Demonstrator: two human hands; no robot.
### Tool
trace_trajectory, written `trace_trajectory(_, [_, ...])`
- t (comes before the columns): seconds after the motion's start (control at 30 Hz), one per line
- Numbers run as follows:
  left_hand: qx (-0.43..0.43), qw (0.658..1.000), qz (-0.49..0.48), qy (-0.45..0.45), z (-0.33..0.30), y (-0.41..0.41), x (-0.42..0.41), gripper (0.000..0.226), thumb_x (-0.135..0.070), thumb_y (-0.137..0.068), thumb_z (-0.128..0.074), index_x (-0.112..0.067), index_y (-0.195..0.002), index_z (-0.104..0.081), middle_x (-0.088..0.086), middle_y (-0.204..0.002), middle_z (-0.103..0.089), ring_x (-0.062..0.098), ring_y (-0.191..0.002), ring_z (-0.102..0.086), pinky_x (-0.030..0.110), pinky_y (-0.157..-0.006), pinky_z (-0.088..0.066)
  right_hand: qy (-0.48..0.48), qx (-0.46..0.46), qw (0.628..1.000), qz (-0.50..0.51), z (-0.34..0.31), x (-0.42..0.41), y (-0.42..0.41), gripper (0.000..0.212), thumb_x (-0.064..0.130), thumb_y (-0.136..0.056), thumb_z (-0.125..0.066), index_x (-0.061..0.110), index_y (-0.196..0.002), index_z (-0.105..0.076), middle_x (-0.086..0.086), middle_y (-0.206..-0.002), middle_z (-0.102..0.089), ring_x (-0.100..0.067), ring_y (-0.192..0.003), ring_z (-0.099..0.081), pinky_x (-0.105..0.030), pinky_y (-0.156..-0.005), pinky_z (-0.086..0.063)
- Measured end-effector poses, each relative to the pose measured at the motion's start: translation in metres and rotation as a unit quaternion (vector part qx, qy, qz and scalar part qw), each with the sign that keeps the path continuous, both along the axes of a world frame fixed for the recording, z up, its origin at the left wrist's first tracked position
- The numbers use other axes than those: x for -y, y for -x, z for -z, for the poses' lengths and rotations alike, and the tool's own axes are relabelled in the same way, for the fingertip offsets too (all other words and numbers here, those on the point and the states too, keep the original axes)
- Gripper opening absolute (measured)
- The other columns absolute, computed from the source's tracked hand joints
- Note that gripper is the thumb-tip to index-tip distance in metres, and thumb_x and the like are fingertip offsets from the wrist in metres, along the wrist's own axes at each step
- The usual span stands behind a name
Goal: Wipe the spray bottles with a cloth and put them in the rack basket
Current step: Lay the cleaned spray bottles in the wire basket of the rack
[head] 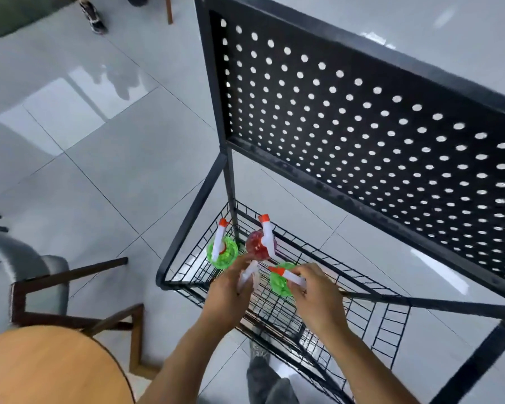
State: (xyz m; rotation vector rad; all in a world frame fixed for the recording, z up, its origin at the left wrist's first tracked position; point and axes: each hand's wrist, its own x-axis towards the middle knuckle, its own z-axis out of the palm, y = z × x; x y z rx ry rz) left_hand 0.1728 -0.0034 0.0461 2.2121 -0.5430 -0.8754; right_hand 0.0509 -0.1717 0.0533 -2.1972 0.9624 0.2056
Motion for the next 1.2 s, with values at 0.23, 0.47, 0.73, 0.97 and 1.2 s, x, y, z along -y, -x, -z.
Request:
trace_trajectory(0.23, [0.040,0.999,-0.013,-0.022,-0.008,0.001,-0.010,0.056,-0.045,-0.100,-0.070,-0.042,-0.150,-0.046,-0.005,-0.140,-0.068,0.012,-0.109,-0.071,0.036,-0.089,-0.062,0.046,0.008,0.999,-0.023,-0.001,0.002,-0.001,0.025,0.036,-0.093,-0.076,0.035,-0.118,-0.068,0.025,-0.109,-0.056,-0.004,-0.100,-0.051,-0.017,-0.068,-0.039])
trace_trajectory(0.47, [0.059,0.997,-0.040,0.011,-0.023,0.002,-0.033,0.058,-0.046,-0.098,-0.072,-0.039,-0.150,-0.048,-0.007,-0.153,-0.058,0.018,-0.136,-0.058,0.046,-0.112,-0.052,0.088,0.066,0.994,-0.023,-0.020,-0.006,0.001,0.042,0.033,-0.088,-0.081,0.027,-0.126,-0.066,0.010,-0.128,-0.064,-0.013,-0.118,-0.051,-0.035,-0.092,-0.049])
trace_trajectory(0.73, [0.066,0.982,-0.131,0.118,-0.060,0.018,-0.148,0.054,-0.044,-0.098,-0.074,-0.039,-0.148,-0.053,-0.021,-0.135,-0.064,-0.007,-0.110,-0.060,0.025,-0.100,-0.052,-0.061,0.190,0.976,-0.092,-0.075,-0.121,-0.018,0.033,0.036,-0.091,-0.078,0.052,-0.115,-0.060,0.028,-0.124,-0.059,0.006,-0.110,-0.059,-0.014,-0.083,-0.049])
trace_trajectory(0.97, [0.082,0.947,-0.264,0.164,-0.076,0.048,-0.332,0.048,-0.037,-0.099,-0.074,-0.039,-0.143,-0.055,-0.024,-0.132,-0.063,-0.004,-0.118,-0.059,0.021,-0.093,-0.052,-0.072,0.208,0.948,-0.232,-0.086,-0.289,-0.037,0.036,0.030,-0.091,-0.081,0.041,-0.122,-0.066,0.028,-0.125,-0.060,0.005,-0.120,-0.056,-0.015,-0.099,-0.043])
trace_trajectory(1.2, [0.101,0.902,-0.396,0.140,-0.080,0.102,-0.521,0.050,-0.036,-0.100,-0.074,-0.040,-0.144,-0.052,-0.028,-0.130,-0.062,-0.008,-0.115,-0.058,0.018,-0.091,-0.050,-0.121,0.199,0.903,-0.360,-0.078,-0.478,-0.046,0.034,0.028,-0.090,-0.083,0.042,-0.116,-0.067,0.024,-0.116,-0.062,-0.003,-0.111,-0.062,-0.031,-0.092,-0.055])
